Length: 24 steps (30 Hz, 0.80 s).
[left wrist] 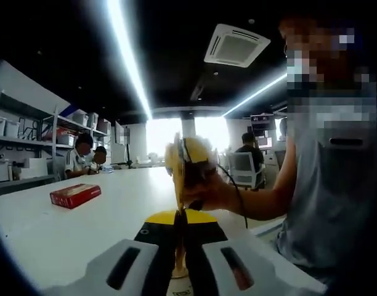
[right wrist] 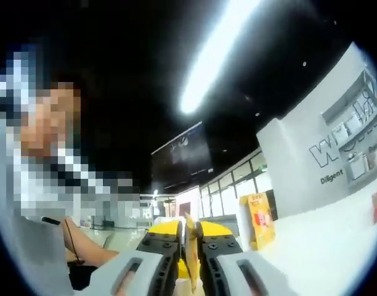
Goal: Tear open the coffee pouch, take out the coffee, and pour the coffee from the pouch into the cup
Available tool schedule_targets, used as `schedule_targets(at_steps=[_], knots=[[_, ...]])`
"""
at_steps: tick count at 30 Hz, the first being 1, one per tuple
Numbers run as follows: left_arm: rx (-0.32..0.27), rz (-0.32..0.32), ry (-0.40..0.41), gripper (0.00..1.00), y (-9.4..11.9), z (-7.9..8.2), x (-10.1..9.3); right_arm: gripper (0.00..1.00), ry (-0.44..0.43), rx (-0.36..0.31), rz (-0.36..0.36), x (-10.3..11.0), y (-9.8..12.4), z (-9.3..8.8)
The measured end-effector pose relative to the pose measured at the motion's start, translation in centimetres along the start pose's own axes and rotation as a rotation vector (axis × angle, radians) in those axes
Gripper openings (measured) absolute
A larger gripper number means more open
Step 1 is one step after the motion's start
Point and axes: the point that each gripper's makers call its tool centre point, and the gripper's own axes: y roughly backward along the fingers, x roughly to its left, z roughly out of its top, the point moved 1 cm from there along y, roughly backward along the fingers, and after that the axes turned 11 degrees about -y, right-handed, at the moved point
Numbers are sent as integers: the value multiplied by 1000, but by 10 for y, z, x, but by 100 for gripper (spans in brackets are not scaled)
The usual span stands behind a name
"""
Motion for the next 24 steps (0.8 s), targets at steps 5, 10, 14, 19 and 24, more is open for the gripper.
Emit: schedule_targets(at_steps=[5,10,14,19,24], knots=[[6,-7,8,6,0,-2,0,8,-3,-8,-11,-3,1,-1],[-5,-4,14,7,0,-2,1,7,24,8,-35,-3,0,0],[-5,4,20,8,1,-1,3,6,51,17,-40,-2,-3,0],[-4,6,22,7,1,-1,3,7,49,30,-39,-3,-4,0],[-6,9,-5,5,1,0,2,11,11,3,1,-1,-1,-1]])
